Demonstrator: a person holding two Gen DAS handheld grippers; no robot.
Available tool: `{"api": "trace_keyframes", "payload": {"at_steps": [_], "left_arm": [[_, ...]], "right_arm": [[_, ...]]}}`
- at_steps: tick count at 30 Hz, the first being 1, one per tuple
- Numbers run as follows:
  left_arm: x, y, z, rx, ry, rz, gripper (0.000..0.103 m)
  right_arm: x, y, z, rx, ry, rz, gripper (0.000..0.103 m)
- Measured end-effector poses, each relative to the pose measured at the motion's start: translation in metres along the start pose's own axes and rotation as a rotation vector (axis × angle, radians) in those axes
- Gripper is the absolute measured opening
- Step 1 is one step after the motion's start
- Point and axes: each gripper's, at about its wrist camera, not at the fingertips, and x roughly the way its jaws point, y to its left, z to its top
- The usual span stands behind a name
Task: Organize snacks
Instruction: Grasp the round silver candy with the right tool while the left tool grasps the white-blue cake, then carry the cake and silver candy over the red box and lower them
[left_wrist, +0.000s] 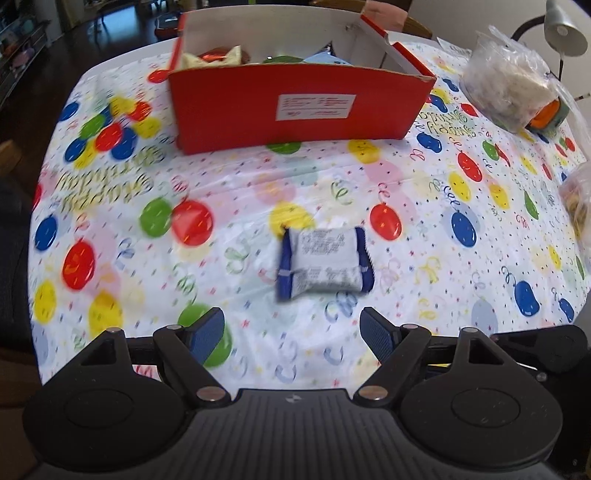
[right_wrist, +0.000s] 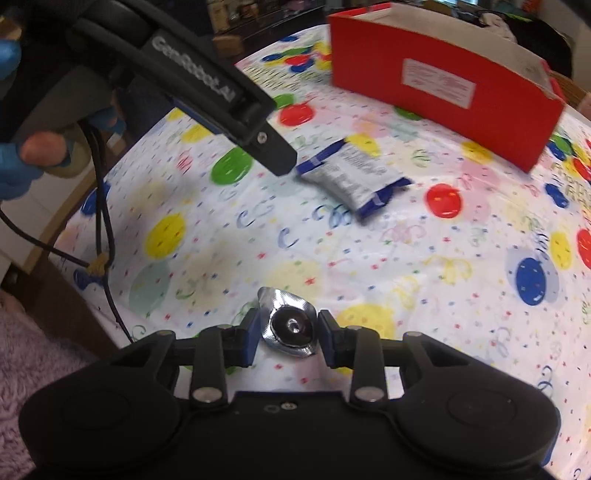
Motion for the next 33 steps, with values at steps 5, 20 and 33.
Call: {"api": "trace_keyframes", "payload": {"at_steps": [5,20,33], "left_arm": [[0.033,-0.011,0.03,-0.002,0.094,-0.015,0.08],[0.085,-0.035,0.048,-0.003,0.196,0.028,0.081],[0.08,-0.039,0.039,0.028,0.151,0.076,0.068]], "right_arm": [[-0.009,-0.022,0.0,0.082,-0.039,-0.009,0.032],[-0.018,-0.051,-0.007,0.17,-0.071,-0.046,0.032],[-0.019,-0.056,-0.008,0.176,-0.079,-0.054,0.032]]}}
